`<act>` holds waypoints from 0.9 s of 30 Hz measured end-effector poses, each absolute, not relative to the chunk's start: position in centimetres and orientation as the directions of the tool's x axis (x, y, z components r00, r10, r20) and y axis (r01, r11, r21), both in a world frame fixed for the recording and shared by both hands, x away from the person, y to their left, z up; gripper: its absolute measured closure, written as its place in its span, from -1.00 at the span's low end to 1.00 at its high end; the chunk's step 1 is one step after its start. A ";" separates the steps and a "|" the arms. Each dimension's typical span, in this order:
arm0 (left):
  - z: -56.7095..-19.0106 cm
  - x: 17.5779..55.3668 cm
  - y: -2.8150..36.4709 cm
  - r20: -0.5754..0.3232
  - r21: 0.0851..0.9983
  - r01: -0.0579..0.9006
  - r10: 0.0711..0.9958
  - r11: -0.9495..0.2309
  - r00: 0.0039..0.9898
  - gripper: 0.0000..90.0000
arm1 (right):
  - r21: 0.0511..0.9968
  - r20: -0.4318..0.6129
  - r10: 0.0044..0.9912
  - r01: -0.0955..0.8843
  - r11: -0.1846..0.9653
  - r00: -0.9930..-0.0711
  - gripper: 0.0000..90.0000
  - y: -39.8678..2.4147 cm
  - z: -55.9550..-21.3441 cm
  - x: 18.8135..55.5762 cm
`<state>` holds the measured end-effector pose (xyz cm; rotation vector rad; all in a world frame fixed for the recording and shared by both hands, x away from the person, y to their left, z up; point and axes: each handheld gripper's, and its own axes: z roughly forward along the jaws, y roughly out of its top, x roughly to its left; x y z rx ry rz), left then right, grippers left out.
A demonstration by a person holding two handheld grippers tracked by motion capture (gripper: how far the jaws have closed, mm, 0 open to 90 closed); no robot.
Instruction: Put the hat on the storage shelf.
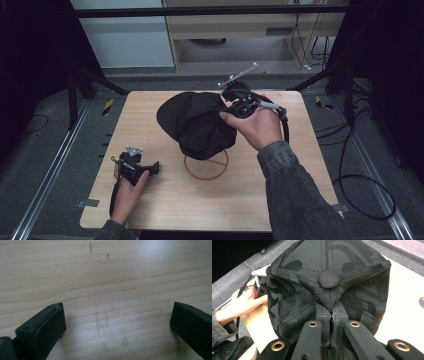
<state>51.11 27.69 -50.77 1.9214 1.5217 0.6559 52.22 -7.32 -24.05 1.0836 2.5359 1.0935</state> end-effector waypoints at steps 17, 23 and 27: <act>-50.8 51.1 27.7 0.014 0.714 0.680 0.975 -0.165 0.221 -1.00 | 0.671 0.094 0.682 0.552 0.495 -0.725 0.93 -5.1 -24.5 53.2; -50.8 51.1 27.7 0.014 0.714 0.680 0.975 -0.165 0.222 -1.00 | 0.661 0.077 0.679 0.547 0.514 -0.731 0.92 -4.7 -24.4 53.4; -50.8 51.1 27.7 0.016 0.713 0.681 0.974 -0.168 0.224 -1.00 | 0.658 0.066 0.677 0.542 0.522 -0.733 0.91 -4.5 -24.5 53.6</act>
